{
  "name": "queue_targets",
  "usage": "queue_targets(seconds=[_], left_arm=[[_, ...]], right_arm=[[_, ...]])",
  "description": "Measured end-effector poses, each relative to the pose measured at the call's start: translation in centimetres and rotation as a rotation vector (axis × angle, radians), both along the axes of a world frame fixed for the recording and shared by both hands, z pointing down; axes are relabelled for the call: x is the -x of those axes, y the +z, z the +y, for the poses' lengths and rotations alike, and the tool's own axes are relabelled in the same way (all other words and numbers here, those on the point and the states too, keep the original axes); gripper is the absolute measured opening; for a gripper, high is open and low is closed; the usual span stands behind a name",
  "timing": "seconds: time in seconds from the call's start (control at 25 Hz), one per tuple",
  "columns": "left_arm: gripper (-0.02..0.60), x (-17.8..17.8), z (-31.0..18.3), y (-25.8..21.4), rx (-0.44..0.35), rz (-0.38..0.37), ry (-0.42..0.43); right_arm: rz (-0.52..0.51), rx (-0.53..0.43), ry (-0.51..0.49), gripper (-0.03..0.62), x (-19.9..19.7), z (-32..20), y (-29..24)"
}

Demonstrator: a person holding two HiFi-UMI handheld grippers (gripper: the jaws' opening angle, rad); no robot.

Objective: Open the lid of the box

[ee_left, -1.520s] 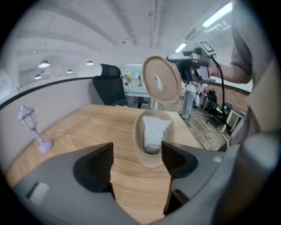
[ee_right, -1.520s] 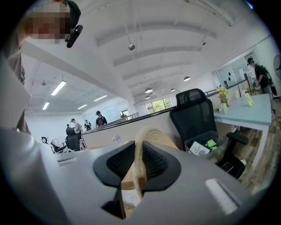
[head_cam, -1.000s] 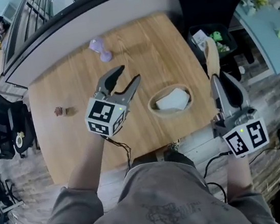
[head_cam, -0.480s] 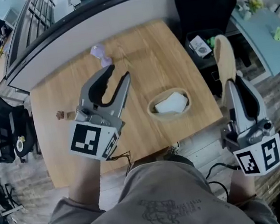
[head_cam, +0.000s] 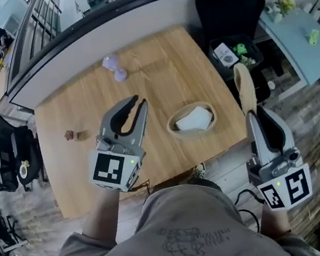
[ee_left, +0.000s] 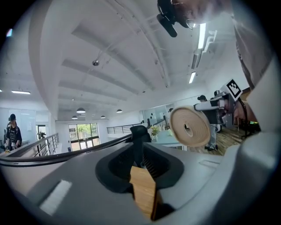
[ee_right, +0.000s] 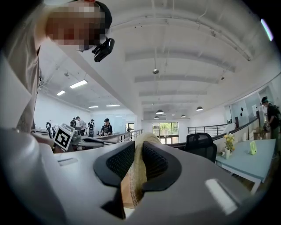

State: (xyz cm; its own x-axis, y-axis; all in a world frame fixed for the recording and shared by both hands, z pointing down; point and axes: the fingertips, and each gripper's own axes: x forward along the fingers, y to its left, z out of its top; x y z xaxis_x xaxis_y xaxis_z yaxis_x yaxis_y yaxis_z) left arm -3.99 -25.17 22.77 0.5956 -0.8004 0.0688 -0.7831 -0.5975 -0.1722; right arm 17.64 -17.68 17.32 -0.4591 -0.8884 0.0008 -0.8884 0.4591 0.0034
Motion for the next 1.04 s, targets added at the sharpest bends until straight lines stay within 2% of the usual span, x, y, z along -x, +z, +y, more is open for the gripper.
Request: queue_targets(seconds=[0.36, 0.6, 1.04], left_arm=[[0.014, -0.7, 1.2, 1.4, 0.030, -0.016, -0.034], [0.000, -0.2, 0.9, 1.6, 0.029, -0.066, -0.082], [0.000, -0.7, 0.6, 1.6, 0.021, -0.082, -0.082]], right_arm=[[0.017, 0.123, -0.026, 0.067, 0.7, 0.4, 4.9], [0.030, 0.131, -0.025, 0.067, 0.6, 0.5, 5.1], [0.044, 0.129, -0.017, 0.067, -0.1, 0.1, 5.3]])
